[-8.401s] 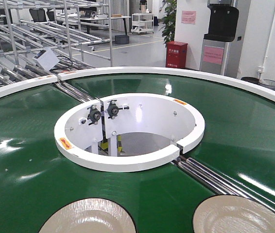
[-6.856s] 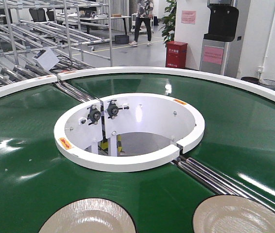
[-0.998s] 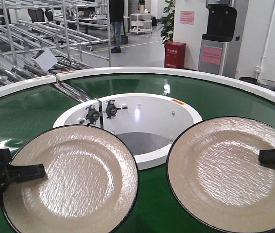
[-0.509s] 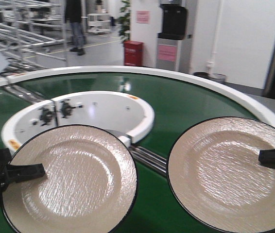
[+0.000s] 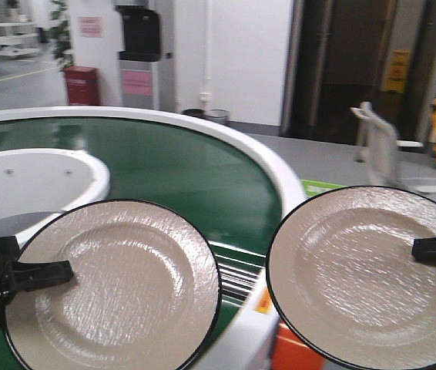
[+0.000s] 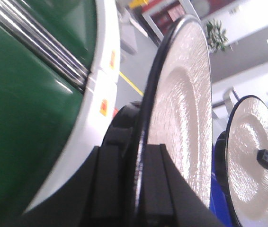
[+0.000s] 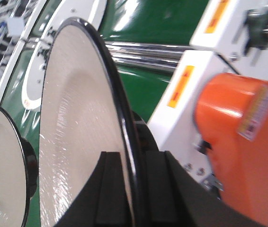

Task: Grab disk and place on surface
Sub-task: 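Hold both plates while the base drives to the steel table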

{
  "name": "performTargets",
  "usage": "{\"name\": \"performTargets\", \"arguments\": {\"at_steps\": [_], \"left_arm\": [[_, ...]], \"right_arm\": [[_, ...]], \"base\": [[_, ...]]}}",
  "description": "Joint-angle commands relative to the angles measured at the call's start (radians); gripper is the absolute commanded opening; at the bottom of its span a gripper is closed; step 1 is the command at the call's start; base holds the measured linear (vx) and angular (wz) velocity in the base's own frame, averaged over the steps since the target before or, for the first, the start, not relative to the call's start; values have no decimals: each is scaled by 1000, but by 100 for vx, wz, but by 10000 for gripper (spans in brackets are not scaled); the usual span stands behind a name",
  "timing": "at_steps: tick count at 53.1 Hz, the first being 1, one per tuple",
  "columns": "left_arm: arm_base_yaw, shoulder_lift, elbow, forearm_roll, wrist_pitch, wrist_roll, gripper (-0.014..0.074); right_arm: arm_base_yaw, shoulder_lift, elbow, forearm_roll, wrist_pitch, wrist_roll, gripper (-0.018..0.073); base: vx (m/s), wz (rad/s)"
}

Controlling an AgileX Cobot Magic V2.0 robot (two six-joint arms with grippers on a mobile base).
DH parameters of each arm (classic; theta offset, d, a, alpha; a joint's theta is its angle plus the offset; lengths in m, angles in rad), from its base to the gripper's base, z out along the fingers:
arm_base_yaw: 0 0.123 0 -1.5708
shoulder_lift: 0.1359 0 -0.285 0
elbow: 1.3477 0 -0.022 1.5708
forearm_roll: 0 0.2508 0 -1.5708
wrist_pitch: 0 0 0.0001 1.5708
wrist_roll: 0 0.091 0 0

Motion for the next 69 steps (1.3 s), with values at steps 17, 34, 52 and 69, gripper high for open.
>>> {"name": "performTargets", "arguments": {"at_steps": [17,34,52,69], "left_arm": [[0,-36,-34,-111,51,-15,-8],[0,-36,-34,-111,51,-15,-8],[0,-36,-34,-111,51,-15,-8],[0,-36,-34,-111,52,-15,-8]], "right_arm": [[-3,-37,-35,121,7,3,-9],[-3,-37,-35,121,7,3,-9],[-3,-37,-35,121,7,3,-9],[-3,-37,-35,121,8,2,-9]], "base": [[-14,-58],[-10,-53],[-1,-46],[10,-45]]}}
